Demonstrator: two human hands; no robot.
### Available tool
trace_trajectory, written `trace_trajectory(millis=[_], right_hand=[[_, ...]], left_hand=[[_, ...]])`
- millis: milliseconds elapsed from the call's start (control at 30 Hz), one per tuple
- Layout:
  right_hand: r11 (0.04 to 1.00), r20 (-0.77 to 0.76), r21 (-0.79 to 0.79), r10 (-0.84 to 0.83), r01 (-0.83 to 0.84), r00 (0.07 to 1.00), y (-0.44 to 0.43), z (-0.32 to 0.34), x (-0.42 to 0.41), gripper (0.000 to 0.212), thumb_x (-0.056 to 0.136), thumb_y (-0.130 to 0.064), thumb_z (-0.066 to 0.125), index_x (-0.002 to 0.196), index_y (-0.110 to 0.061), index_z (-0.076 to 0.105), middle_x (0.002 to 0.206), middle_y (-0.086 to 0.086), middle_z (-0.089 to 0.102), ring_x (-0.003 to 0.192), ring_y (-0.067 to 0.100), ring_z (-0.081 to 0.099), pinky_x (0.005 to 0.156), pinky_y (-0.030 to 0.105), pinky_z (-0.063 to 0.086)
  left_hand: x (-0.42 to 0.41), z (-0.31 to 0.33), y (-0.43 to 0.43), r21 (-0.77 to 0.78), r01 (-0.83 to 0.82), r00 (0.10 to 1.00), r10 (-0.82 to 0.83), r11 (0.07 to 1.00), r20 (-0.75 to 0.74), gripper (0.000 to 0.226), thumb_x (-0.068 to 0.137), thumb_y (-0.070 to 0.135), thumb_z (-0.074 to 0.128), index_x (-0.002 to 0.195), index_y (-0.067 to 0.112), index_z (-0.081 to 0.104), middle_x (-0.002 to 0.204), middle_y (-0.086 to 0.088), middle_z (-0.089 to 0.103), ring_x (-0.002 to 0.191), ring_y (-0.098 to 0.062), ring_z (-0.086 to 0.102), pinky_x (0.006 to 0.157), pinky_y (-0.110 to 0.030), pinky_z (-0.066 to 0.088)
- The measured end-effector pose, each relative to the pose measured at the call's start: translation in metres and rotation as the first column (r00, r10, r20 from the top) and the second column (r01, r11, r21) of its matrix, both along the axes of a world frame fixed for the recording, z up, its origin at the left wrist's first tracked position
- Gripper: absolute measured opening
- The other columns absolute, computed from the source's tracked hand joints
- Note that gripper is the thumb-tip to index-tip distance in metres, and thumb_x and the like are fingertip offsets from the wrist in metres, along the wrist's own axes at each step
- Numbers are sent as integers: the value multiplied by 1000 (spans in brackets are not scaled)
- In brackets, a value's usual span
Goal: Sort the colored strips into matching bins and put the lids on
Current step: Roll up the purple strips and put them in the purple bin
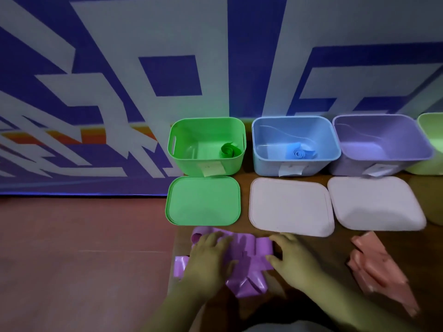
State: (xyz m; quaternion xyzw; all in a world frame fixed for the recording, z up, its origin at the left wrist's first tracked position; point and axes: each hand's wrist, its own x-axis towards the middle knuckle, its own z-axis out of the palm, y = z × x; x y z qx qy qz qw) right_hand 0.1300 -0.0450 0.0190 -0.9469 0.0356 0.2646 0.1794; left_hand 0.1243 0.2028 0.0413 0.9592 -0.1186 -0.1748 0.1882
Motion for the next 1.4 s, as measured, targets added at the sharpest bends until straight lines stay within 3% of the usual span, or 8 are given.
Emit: trace_trajectory(millis=[267, 367, 467, 633, 900, 1100, 1267, 1400], right_hand=[[877, -92, 211, -422, 432, 902, 21, -21, 3, 44, 82, -28, 76, 122, -22, 60, 102, -6, 70, 91, 14, 66, 85, 37, 56], [844, -102, 240, -470, 481, 877, 21, -13, 6, 38, 83, -21, 76, 119, -20, 63, 97, -5, 68, 86, 11, 65, 71, 24, 54], [838, -79, 282, -466, 468, 881, 17, 0, 5, 36, 84, -20, 75, 117, -27, 62, 91, -12, 66, 79, 1, 61, 59, 11, 39], [779, -41, 441, -479, 446, 877, 17, 33, 4, 35, 85, -13, 72, 104, -40, 61, 88, -11, 70, 81, 0, 67, 62, 8, 47], [723, 78, 581, -506, 373, 859, 6, 103, 10, 28, 80, -21, 76, 93, -42, 64, 86, -10, 71, 81, 2, 69, 74, 22, 53], [693, 198, 638, -568, 335, 799, -17, 140, 1, 30, 80, -15, 78, 91, -39, 65, 91, -9, 69, 71, -2, 67, 65, 11, 49], [715, 250, 627, -560, 308, 790, -40, 166, -8, 21, 83, -17, 76, 92, -34, 68, 84, -8, 72, 68, -6, 64, 57, 6, 43], [695, 201, 658, -533, 290, 822, -62, 182, -15, 16, 83, -20, 76, 84, -35, 70, 69, -9, 73, 64, 0, 63, 58, 13, 46]], left_hand=[[16, -15, -21, 14, 160, 982, -157, 987, -109, 60, 95, 51, 47, 151, 41, 27, 159, 10, 28, 143, -18, 26, 117, -36, 18], [20, -25, -21, 4, 163, 972, -160, 987, -172, 60, 95, 52, 46, 150, 41, 27, 157, 11, 32, 143, -16, 28, 118, -37, 17], [20, -29, -19, -43, 102, 978, -108, 994, -176, 63, 92, 57, 46, 150, 42, 25, 150, 11, 44, 137, -14, 37, 116, -34, 23], [19, -24, -23, -223, -10, 991, -20, 975, -131, 66, 88, 59, 51, 148, 41, 30, 142, 11, 51, 126, -14, 50, 109, -33, 36], [16, 24, -37, -527, -162, 984, 177, 834, -21, 26, 91, 29, 69, 116, 34, 64, 93, 21, 68, 91, 6, 61, 77, -8, 46], [8, 60, -50, -658, -257, 954, 294, 708, -57, 6, 91, 28, 68, 95, 32, 69, 95, 15, 57, 92, -3, 58, 83, -21, 49], [2, 91, -65, -724, -254, 945, 323, 641, -45, 19, 88, 8, 70, 88, 28, 68, 111, 16, 54, 103, 3, 56, 87, -20, 51], [0, 108, -79, -746, -304, 946, 281, 592, -163, 15, 89, 6, 68, 92, 21, 69, 84, 11, 69, 76, -3, 63, 68, -16, 50]])
